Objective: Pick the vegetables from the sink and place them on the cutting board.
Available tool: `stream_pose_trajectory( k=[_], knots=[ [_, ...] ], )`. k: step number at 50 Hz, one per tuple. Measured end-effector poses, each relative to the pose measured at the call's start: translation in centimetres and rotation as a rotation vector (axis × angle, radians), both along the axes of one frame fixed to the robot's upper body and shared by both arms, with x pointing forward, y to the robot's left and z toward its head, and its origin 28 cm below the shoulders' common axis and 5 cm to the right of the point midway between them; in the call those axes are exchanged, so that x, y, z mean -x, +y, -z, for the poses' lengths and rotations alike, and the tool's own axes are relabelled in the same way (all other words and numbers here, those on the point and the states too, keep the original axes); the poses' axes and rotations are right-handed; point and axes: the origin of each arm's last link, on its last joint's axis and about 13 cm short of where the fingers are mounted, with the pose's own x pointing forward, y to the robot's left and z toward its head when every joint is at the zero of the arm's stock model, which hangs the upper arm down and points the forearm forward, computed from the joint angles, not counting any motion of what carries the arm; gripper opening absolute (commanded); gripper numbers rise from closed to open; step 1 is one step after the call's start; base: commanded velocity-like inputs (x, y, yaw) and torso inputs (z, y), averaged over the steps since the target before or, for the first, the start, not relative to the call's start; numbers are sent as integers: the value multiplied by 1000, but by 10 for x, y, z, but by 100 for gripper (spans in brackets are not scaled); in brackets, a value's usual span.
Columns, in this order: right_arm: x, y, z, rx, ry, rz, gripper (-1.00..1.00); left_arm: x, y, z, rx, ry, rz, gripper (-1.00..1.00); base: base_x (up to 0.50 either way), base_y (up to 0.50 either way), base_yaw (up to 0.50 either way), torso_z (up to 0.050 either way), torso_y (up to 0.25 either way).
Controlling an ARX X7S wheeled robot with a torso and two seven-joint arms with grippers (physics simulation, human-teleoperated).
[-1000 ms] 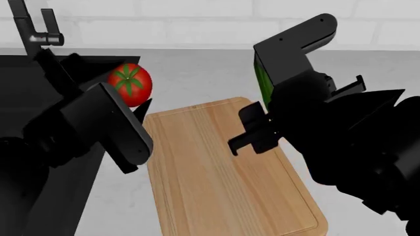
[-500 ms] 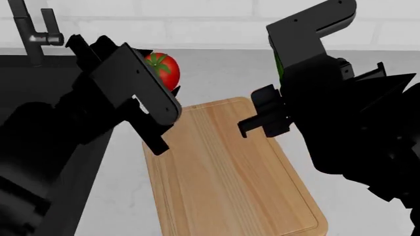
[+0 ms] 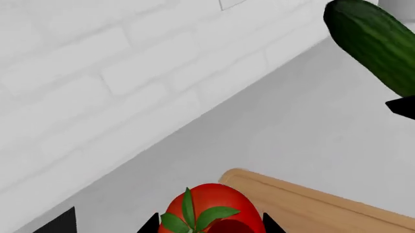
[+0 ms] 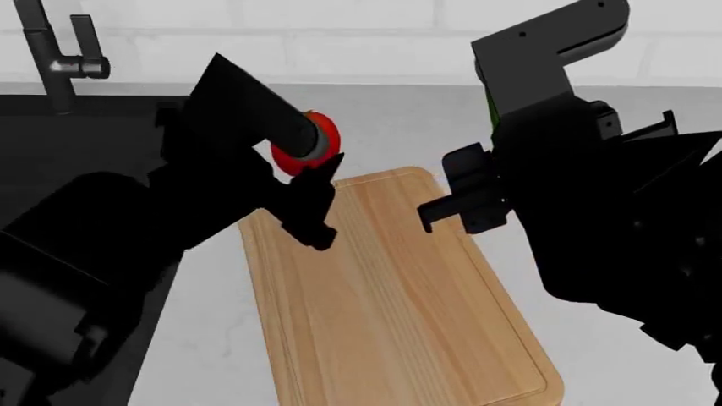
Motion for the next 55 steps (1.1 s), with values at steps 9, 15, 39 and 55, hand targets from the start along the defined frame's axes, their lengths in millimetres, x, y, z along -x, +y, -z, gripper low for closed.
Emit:
stream_pose_trajectory(
  k=[9,15,39,55],
  knots=[
    [-1,0,2,-3,2,4,-100,-2,-5,16,15,53,-12,-100,0,0,0,0,0],
    [0,-1,3,-5,4,8,-100,-4,-7,27,-1,75,-29,-100,0,0,0,0,0],
    [1,-1,8,-8,13,10,-100,0,-11,52,-63,131,-31,100,0,0,0,0,1],
    [1,-1,8,-11,14,11,-100,3,-12,56,-85,128,-32,100,0,0,0,0,0]
  ],
)
